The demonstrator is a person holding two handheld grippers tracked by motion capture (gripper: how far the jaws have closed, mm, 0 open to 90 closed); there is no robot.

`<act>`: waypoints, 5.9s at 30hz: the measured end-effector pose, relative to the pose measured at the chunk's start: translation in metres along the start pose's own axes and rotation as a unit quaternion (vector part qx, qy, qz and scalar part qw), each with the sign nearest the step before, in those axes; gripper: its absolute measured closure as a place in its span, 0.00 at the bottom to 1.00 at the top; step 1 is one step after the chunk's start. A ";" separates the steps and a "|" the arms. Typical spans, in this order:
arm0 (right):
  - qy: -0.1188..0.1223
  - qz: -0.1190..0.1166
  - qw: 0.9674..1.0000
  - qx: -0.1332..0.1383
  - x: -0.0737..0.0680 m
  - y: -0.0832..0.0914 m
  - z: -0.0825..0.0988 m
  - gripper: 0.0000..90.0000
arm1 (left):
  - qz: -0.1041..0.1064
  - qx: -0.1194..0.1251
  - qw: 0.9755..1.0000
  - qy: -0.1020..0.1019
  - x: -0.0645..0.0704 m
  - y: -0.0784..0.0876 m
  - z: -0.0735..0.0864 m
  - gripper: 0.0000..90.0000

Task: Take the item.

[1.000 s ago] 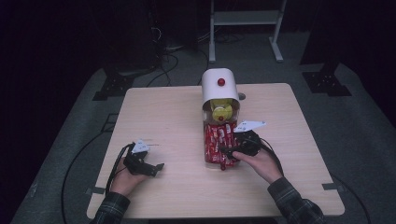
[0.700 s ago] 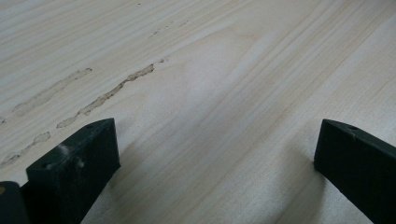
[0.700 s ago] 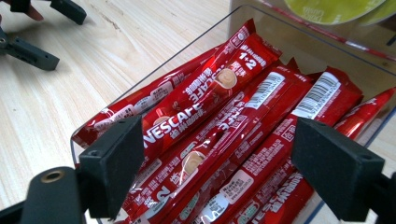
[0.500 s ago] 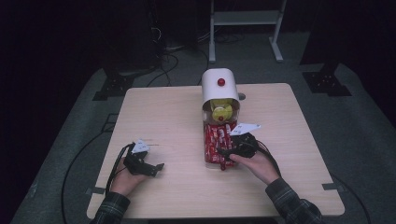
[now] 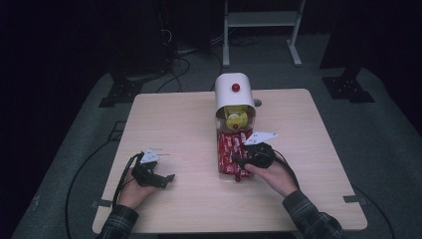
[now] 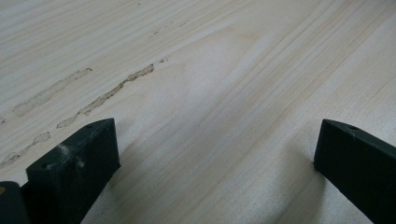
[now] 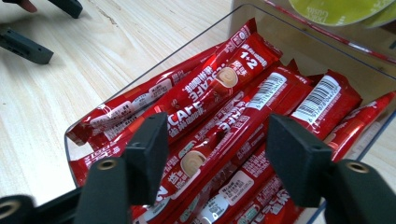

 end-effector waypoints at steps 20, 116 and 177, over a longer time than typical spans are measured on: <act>-0.027 0.003 1.000 -0.007 0.007 0.000 0.000 0.73 | 0.000 0.000 1.000 0.000 0.000 0.000 0.000 0.00; -0.085 -0.005 0.996 0.038 0.039 0.051 -0.001 0.95 | 0.000 0.000 1.000 0.000 0.000 0.000 0.000 0.00; -0.158 0.078 0.984 0.018 0.115 0.065 0.046 0.96 | 0.000 0.000 1.000 0.000 0.000 0.000 0.000 0.00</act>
Point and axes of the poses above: each handheld gripper's, and its own axes: y roughly backward along the jaws, z roughly out of its underside, x roughly to its right, the point moved 6 cm from there along -y, roughly forward along the jaws
